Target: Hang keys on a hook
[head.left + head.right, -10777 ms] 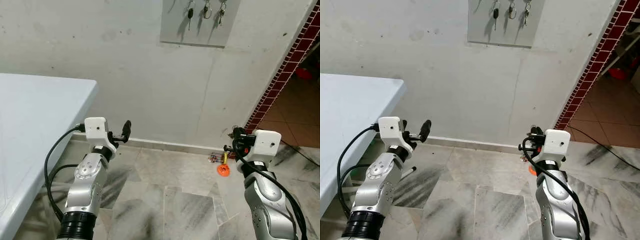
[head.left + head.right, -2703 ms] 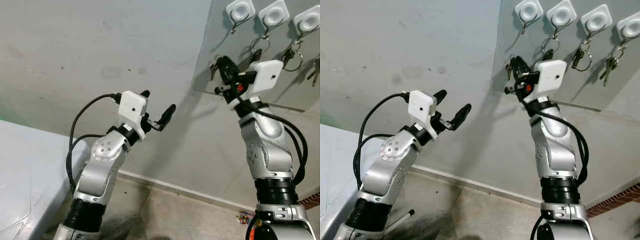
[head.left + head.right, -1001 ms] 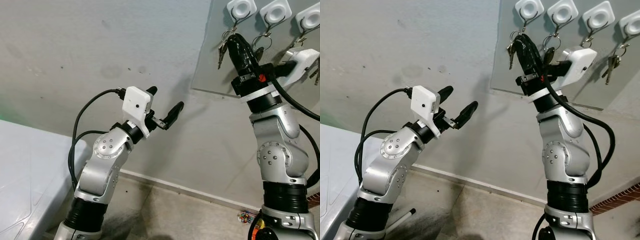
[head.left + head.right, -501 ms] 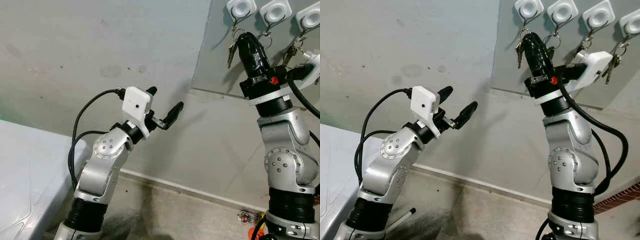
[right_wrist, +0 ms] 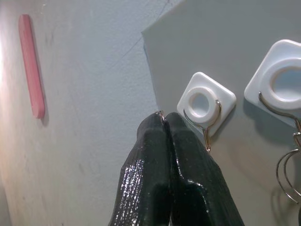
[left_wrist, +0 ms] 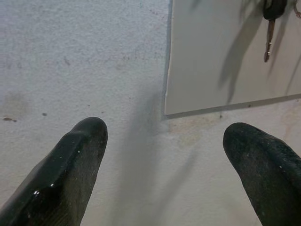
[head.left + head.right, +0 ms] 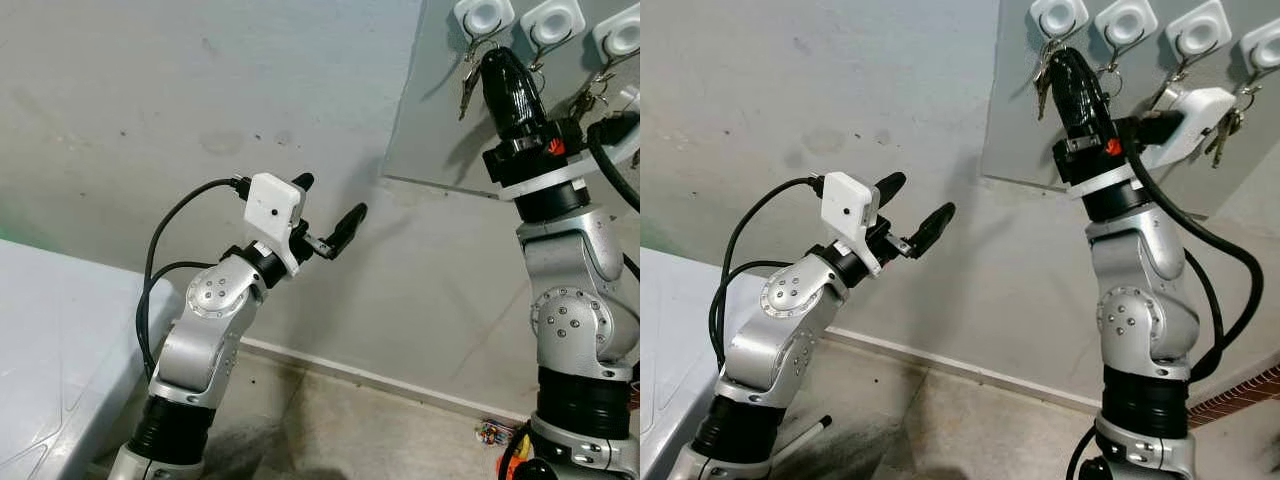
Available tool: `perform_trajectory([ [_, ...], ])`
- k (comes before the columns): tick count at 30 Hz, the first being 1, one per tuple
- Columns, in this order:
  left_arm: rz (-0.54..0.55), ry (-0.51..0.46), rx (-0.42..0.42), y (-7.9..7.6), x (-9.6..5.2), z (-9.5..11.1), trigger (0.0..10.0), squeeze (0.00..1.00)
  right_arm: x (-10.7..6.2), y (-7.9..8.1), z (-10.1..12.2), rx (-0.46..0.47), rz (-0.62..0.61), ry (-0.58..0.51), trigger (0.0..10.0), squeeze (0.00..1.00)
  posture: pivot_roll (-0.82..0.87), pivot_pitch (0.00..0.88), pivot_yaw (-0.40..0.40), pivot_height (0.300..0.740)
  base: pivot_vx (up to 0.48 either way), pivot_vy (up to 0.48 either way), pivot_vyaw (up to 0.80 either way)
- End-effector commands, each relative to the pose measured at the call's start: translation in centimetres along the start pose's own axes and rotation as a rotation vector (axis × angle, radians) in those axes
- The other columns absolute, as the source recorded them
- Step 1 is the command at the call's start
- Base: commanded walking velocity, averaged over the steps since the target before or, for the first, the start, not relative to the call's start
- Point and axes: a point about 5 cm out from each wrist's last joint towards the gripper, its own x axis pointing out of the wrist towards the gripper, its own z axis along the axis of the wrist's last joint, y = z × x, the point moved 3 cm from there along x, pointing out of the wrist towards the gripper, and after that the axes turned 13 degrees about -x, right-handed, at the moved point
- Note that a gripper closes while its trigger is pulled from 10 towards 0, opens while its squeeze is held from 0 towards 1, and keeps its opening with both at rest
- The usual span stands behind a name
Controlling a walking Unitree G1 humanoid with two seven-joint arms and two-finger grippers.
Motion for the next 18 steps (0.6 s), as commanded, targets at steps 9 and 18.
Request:
perform_trajectory([
  [9,0.006,-0.009,-0.004,0.0,-0.2,0.3,10.0,0.00,-0.6,-1.0,-0.3,0.154,-0.087,-0.016,10.0,0.00,0.00,0.132,0.010,0.740,0.000,0.000,0.00],
  [18,0.001,-0.007,-0.008,-0.1,-0.2,0.3,10.0,0.00,-2.4,-1.4,-1.7,0.287,-0.181,0.009,10.0,0.00,-0.01,0.134,0.014,0.740,0.000,0.000,0.00],
])
